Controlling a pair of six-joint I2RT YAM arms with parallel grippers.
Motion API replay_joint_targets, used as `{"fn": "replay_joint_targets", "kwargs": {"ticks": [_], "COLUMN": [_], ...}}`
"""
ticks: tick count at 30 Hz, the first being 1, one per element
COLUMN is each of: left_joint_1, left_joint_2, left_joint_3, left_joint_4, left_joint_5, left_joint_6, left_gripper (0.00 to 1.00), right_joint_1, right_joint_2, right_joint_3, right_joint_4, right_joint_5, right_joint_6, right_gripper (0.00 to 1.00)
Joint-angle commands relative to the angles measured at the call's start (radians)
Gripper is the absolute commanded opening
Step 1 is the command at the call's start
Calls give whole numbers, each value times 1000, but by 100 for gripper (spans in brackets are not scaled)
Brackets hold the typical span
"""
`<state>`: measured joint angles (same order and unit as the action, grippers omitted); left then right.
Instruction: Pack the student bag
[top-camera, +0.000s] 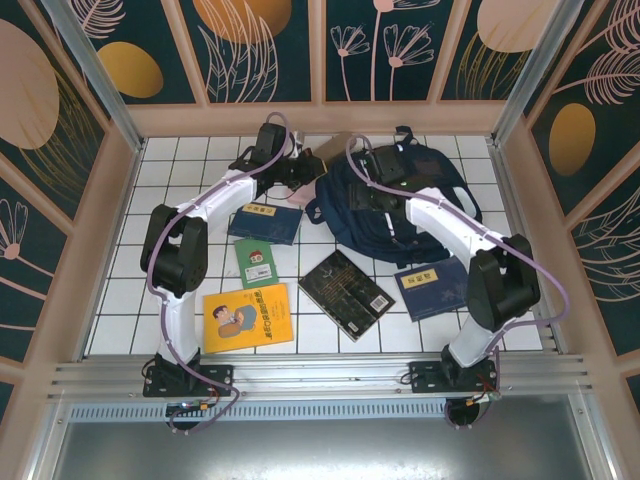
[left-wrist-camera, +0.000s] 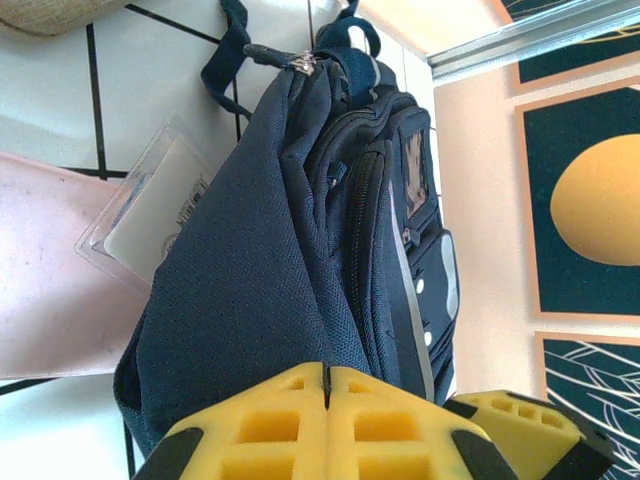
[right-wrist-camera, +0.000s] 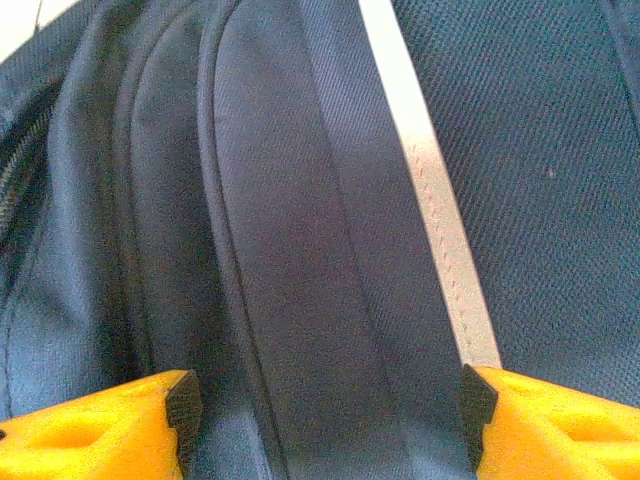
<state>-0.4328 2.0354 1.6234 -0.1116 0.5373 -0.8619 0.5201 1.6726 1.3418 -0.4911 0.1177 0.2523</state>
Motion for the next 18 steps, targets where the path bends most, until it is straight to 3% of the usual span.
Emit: {"fn": "replay_joint_targets", "kwargs": {"ticks": [1, 5, 10, 14, 18], "left_joint_1": [-3, -3, -3, -3, -4], "left_joint_2": [-60, -78, -105, -128, -145], "left_joint_3": [-3, -9, -13, -19, -29], "left_joint_4": [68, 83, 77, 78, 84], "left_joint_5": [44, 54, 56, 51, 48], "left_joint_6": [-19, -26, -22, -24, -28], "left_gripper": [0, 0, 0, 0, 0], "right_joint_1": [14, -94, -150, -152, -135], "right_joint_2": [-98, -273, -494, -596, -624], "right_joint_3": [-25, -197, -420, -590, -726], "right_joint_4": [-44, -109, -196, -211, -61], "right_joint_5": [165, 206, 231, 151, -34], "right_joint_6": [104, 399, 611, 719, 722], "right_gripper": [72, 68, 26, 0, 0]}}
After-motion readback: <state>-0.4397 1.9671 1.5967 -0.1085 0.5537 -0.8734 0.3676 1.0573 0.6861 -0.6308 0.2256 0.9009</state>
